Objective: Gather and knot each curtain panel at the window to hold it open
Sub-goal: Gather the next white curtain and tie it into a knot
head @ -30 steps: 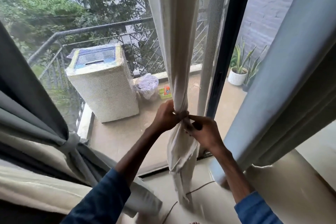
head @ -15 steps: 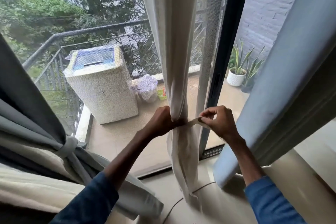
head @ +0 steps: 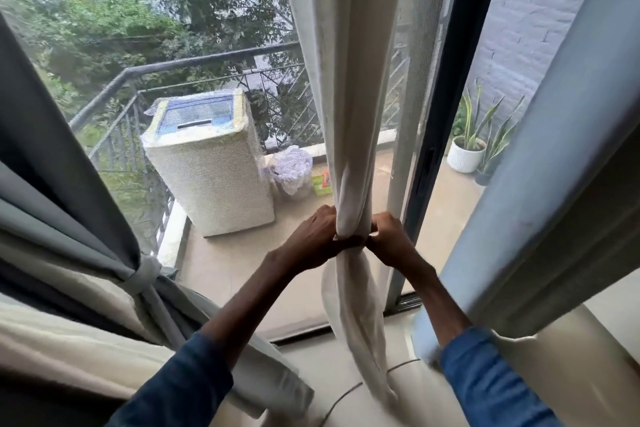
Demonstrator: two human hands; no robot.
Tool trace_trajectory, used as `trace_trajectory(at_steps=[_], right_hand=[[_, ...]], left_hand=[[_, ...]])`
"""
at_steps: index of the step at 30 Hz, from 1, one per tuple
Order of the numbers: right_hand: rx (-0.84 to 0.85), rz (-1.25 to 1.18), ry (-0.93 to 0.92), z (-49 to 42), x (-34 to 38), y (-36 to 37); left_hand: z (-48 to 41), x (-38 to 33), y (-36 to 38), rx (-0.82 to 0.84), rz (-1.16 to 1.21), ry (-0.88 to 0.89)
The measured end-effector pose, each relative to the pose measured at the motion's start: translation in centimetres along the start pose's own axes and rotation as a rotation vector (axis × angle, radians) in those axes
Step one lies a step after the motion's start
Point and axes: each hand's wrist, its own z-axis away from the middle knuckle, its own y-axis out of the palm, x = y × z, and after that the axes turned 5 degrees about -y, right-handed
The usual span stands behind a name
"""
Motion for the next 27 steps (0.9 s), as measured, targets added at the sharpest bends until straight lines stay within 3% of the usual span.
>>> trace_trajectory(at_steps=[3, 6, 12, 17, 20, 24, 27], right_hand=[[0.107, -0.274, 0.129, 0.1, -0.6, 0.5], [0.171, -0.44, 0.247, 0.4, -1.1, 0.7], [0.166, -0.562, 0.315, 0.9, -2.1, 0.9], [0.07, -0.504, 0.231, 1.2, -2.9, 1.4], [-0.153, -0.216, 0.127, 1.8, -2.3, 1.7], [-0.441, -0.169, 0.148, 3.1, 0.1, 2.2], [-0.297, -0.13, 0.143, 4.0, 1.2, 2.6]], left_hand=[[-0.2, 0.2, -0.4, 0.085, -0.151, -0.13], [-0.2, -0.4, -0.7, 0.187, -0.072, -0.231], [-0.8, 0.1, -0.2, 0.182, -0.342, -0.198], [-1.2, 0.1, -0.5, 0.142, -0.371, -0.265], [-1.2, 0.3, -0.4, 0.127, -0.31, -0.315], [-1.4, 0.4, -0.2, 0.093, -0.12, -0.347], [-1.5, 0.4, 0.0, 0.053, -0.03, -0.365]])
